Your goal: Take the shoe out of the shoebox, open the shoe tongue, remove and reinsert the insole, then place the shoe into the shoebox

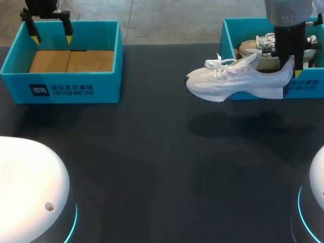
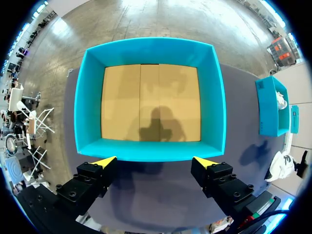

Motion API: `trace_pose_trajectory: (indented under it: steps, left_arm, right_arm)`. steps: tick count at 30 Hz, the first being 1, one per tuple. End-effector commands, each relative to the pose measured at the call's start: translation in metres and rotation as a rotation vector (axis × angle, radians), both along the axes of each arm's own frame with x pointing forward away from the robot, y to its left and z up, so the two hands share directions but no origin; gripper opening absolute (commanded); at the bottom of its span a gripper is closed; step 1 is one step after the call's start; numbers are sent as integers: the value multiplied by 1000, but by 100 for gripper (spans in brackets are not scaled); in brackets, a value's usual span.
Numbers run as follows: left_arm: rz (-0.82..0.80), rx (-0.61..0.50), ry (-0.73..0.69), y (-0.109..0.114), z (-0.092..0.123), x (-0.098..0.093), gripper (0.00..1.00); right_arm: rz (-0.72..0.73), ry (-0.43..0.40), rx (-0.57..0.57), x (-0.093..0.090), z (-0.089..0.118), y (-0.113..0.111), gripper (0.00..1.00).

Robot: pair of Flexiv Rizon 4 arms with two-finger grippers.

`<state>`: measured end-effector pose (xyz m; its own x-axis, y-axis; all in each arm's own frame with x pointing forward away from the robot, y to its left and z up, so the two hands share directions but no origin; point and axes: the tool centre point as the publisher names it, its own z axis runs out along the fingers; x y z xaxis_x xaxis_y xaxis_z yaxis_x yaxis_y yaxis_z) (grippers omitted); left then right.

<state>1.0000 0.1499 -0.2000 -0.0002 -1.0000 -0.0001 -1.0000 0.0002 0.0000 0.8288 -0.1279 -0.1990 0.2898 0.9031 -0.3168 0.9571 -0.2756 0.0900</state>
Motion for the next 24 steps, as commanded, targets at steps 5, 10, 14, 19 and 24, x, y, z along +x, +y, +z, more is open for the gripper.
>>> trace_pose_trajectory:
  steps: [5,10,14,19,24]
  left_arm:
    - [0,0,0,0,0,0,100]
    - [0,0,0,0,0,0,100]
    - [0,0,0,0,0,0,100]
    - [0,0,0,0,0,0,100]
    - [0,0,0,0,0,0,100]
  right_arm:
    - [-2,5,-17,-16,-5,20,0]
    - [3,0,-17,-36,-11,37,0]
    - [7,-8,0,-51,-18,51,0]
    - [23,-28,18,-68,-27,71,0]
    - [46,-16,20,-78,-41,88,0]
